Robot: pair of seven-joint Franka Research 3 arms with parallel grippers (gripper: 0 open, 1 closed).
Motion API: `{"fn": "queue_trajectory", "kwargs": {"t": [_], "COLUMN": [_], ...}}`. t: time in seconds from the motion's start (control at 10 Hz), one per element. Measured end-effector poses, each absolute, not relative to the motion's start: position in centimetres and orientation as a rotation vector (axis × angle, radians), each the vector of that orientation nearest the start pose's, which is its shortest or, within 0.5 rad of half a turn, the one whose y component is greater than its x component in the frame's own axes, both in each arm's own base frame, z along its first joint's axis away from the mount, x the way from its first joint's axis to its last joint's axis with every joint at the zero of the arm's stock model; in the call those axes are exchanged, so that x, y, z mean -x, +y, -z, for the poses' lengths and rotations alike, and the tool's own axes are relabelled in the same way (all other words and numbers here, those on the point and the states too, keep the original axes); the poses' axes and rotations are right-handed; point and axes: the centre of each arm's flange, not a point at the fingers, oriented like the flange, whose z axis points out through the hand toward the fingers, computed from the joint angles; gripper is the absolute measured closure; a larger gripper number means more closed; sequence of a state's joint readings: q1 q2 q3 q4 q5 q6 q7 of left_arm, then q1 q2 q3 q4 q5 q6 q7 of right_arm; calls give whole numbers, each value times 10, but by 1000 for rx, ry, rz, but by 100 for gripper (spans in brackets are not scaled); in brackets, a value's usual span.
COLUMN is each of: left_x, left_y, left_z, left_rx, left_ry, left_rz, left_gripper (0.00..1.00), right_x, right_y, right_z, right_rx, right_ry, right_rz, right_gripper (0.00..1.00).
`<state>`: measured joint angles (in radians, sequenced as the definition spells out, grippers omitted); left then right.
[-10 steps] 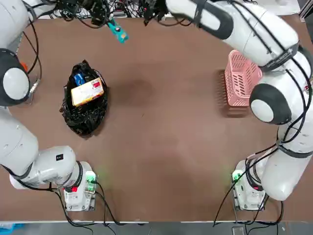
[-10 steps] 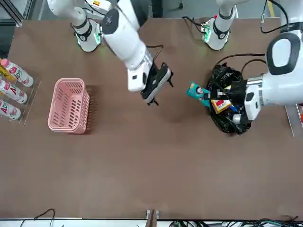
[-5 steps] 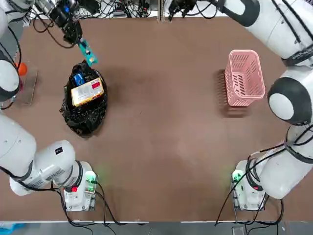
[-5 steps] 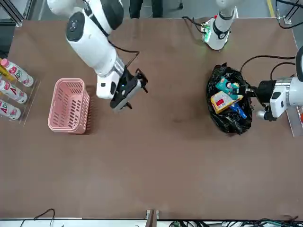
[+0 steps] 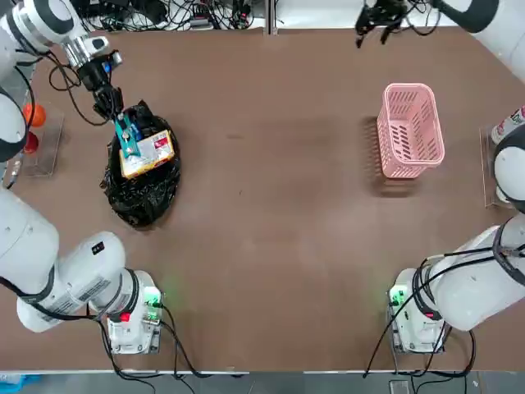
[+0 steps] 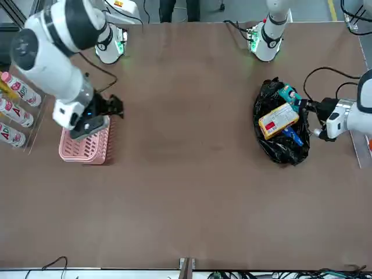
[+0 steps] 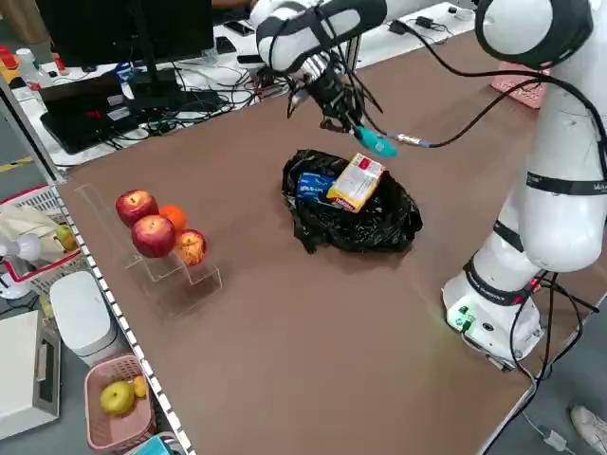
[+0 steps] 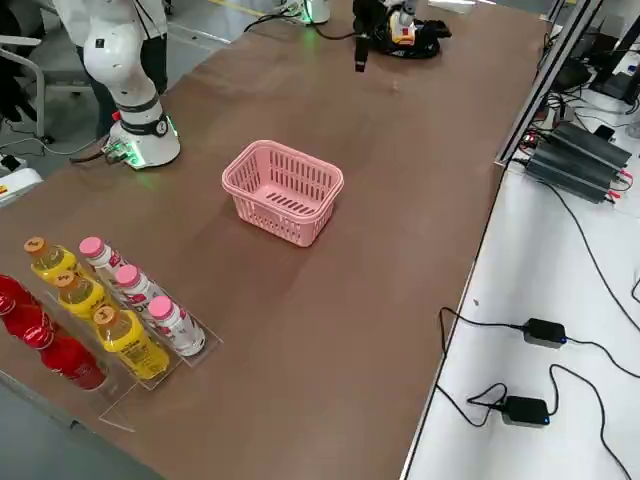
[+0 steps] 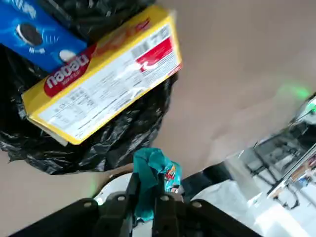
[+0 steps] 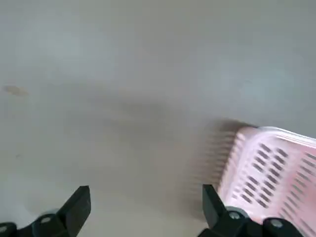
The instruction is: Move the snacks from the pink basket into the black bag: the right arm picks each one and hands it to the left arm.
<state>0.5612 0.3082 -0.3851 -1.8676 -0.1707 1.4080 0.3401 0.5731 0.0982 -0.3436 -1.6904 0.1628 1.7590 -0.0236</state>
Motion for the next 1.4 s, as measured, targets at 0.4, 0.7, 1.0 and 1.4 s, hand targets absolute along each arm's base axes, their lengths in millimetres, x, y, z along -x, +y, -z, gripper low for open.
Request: {"fn": "queue_trajectory", "kwargs": {"t": [0.4,0.7,1.0,1.4], "left_x": [-517,-518,-530,-568], "left_y": [93,91,89,108], "left_z": [-267,-247,-273,-389], "left_rx": [3282,3282,3282,3332], "left_ry": [332,346,375,375], "left_rz": [-1329,-1356,-1325,-1095], "left_gripper": [85,73,26,0], "right_x": [-580,-577,-560,-555], "right_y": [61,-10,-29,-16], "right_z": [-512,-511,-548,-601], "right_rx": [3097,3094,3108,3120], "right_ry": [-153,-55,-38,21], "right_rz": [-43,-80,-133,-81], "right_gripper": [0,0,0,0]}}
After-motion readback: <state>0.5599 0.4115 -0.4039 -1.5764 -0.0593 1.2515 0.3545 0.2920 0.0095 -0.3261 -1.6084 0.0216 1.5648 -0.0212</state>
